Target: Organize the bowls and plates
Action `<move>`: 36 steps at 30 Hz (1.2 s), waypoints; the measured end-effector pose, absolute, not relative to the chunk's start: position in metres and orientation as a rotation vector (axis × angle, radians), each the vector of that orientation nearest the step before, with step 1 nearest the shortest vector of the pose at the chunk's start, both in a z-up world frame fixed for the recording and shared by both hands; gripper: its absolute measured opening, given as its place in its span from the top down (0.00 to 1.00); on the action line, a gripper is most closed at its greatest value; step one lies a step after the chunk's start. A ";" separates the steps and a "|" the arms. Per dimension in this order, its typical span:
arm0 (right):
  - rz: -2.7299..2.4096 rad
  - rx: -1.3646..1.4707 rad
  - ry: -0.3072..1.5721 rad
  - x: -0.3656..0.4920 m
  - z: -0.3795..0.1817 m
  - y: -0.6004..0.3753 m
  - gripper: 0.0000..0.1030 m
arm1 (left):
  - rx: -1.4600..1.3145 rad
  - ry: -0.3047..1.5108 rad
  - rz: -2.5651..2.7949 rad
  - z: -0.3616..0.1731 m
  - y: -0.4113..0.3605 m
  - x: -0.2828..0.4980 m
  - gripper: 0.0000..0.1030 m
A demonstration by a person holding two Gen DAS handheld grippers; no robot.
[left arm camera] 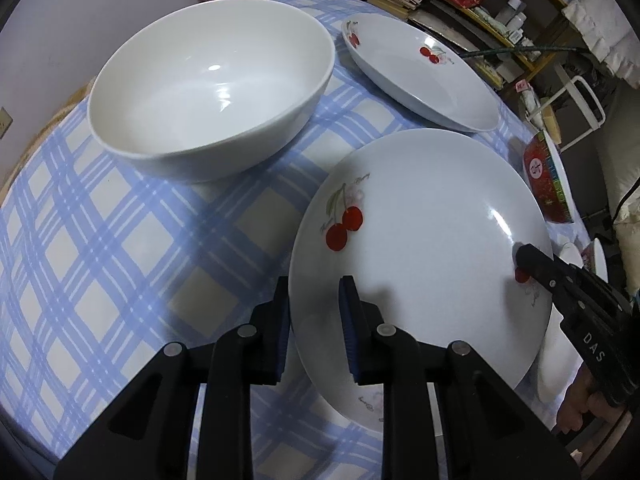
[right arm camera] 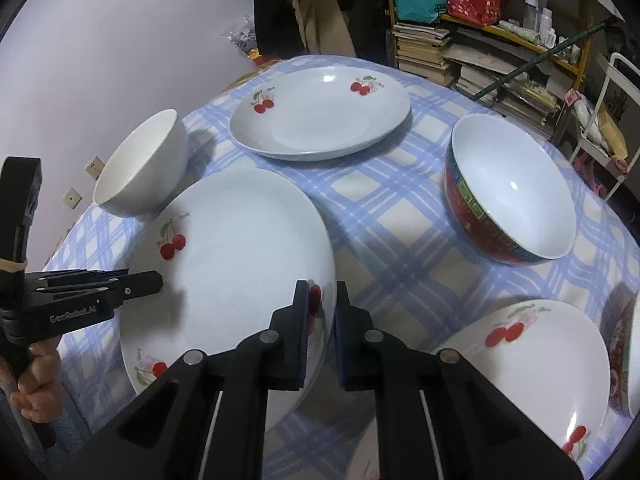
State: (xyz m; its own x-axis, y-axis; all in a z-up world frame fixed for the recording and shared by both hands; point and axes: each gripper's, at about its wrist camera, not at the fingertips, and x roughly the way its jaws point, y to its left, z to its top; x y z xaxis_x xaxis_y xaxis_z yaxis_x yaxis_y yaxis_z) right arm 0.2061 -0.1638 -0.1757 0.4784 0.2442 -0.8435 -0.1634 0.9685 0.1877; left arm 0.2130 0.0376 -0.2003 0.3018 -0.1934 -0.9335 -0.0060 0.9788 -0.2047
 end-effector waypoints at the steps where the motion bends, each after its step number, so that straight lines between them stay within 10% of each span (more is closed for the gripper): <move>1: 0.246 0.086 1.038 0.204 -0.173 -0.164 0.88 | -0.183 1.257 -0.126 -0.199 0.038 0.211 0.78; 36: 0.206 0.138 1.081 0.114 -0.152 -0.165 0.87 | -0.092 1.285 -0.168 -0.158 0.035 0.129 0.78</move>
State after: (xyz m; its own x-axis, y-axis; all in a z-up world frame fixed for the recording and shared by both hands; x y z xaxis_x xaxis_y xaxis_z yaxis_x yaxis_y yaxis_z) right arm 0.1144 -0.1655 -0.1515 0.4545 0.2332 -0.8597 -0.0990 0.9724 0.2115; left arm 0.1293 0.0347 -0.1578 0.2716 -0.1761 -0.9462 0.0735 0.9840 -0.1620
